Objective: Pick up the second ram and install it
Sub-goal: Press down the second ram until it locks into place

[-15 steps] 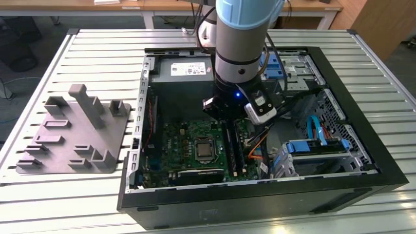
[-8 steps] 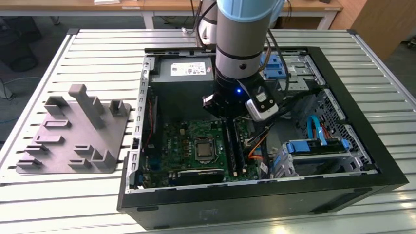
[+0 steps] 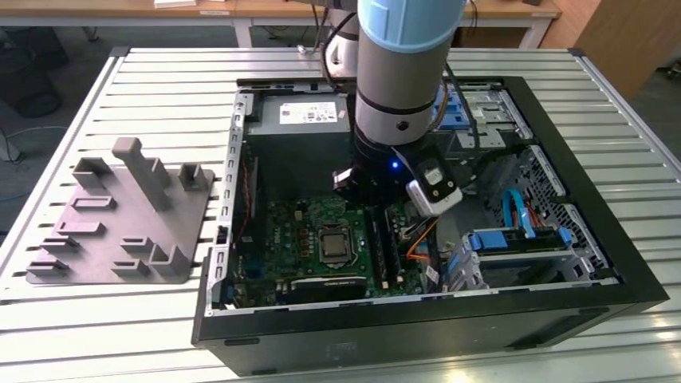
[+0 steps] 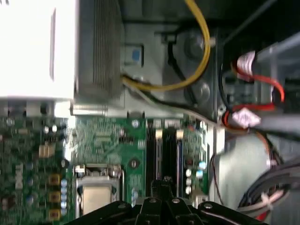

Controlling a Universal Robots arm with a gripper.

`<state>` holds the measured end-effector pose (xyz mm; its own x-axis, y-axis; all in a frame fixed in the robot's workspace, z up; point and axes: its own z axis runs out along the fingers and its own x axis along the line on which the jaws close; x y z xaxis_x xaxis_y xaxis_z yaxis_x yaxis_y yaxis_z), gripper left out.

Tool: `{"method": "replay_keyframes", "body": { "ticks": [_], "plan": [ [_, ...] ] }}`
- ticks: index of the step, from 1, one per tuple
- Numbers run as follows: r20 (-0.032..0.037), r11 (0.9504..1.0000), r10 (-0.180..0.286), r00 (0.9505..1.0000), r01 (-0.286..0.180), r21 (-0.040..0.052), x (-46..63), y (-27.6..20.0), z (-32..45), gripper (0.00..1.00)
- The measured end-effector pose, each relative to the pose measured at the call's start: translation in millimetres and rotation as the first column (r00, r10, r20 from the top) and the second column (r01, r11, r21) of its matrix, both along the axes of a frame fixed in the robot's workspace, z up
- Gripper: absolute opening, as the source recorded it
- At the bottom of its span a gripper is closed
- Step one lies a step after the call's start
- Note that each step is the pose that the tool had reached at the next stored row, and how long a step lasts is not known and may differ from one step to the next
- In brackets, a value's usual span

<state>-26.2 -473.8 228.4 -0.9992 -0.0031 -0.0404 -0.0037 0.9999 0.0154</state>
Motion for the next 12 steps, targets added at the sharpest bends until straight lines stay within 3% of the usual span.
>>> {"method": "replay_keyframes", "body": {
  "ticks": [7, 12],
  "plan": [
    [-0.0042, 1.0000, 0.000, 1.0000, 0.000, -0.0085, 0.1, -25.8, -4.1, 0.10],
    [-0.0062, 0.9998, 0.000, 1.0000, 0.000, -0.0215, 0.1, -38.6, -6.5, 0.10]
  ]
}}
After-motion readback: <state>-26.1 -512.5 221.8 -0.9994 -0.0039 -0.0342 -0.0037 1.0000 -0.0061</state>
